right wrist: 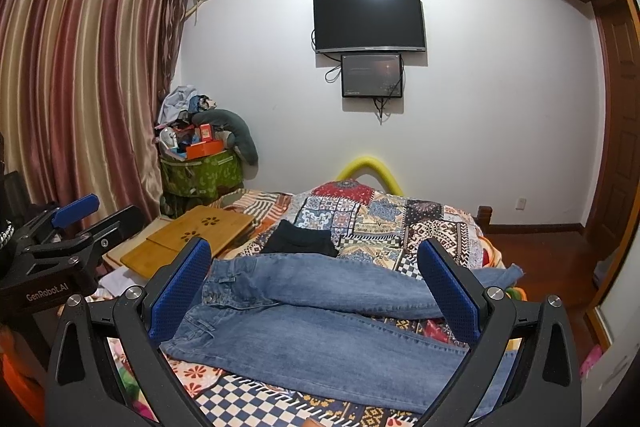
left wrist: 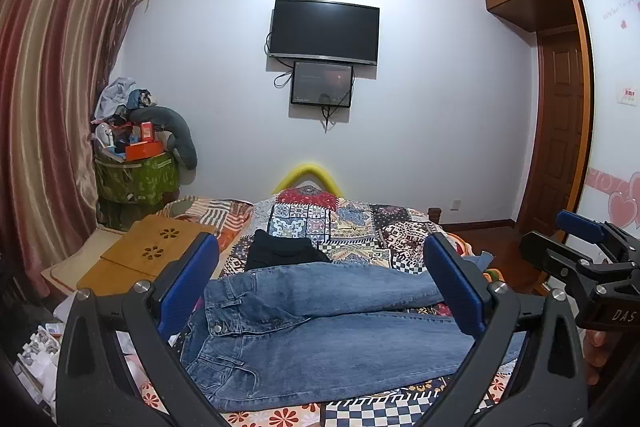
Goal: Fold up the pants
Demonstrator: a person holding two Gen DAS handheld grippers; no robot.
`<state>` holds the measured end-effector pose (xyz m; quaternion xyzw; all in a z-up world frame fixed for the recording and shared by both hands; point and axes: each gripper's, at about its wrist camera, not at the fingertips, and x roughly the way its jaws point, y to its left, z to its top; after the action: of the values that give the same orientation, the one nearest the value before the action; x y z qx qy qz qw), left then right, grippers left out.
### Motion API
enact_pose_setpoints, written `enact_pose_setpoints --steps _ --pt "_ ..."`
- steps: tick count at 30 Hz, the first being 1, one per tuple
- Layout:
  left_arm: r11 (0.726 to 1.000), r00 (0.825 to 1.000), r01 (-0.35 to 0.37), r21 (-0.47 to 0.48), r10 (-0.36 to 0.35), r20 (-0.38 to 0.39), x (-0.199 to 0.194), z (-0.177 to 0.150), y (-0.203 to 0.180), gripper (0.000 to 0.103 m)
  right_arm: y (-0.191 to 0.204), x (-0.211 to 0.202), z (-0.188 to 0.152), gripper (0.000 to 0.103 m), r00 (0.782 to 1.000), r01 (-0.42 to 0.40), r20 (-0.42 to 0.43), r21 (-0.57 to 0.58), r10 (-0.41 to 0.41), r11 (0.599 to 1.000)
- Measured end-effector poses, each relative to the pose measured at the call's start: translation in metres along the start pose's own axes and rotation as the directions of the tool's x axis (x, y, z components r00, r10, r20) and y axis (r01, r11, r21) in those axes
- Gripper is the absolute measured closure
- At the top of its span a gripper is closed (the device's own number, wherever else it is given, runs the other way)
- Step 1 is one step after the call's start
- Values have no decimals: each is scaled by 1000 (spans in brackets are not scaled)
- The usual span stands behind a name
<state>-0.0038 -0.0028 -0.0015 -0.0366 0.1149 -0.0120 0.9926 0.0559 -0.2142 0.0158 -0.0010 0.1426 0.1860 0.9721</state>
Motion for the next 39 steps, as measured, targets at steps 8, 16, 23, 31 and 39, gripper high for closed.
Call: enact_pose_setpoints --steps 8,16,23,31,39 --pt "1000 1000 -2 0 2 1 0 0 0 0 0 0 0 0 1000 -1 -1 0 1 1000" --pt "1000 1000 -4 2 4 4 1 1 -1 0 0 0 0 0 1000 -2 0 -1 2 1000" --pt "1000 1000 -2 0 2 3 1 0 -1 0 0 0 -1 0 1000 -1 0 -1 1 1000" --pt "1000 1000 -4 3 4 1 2 -1 -1 0 -1 0 -1 0 1000 1 -3 -1 -1 1000" --pt "1000 999 -8 1 8 -34 26 0 2 0 -6 14 3 0 1000 10 -19 -7 -10 1000"
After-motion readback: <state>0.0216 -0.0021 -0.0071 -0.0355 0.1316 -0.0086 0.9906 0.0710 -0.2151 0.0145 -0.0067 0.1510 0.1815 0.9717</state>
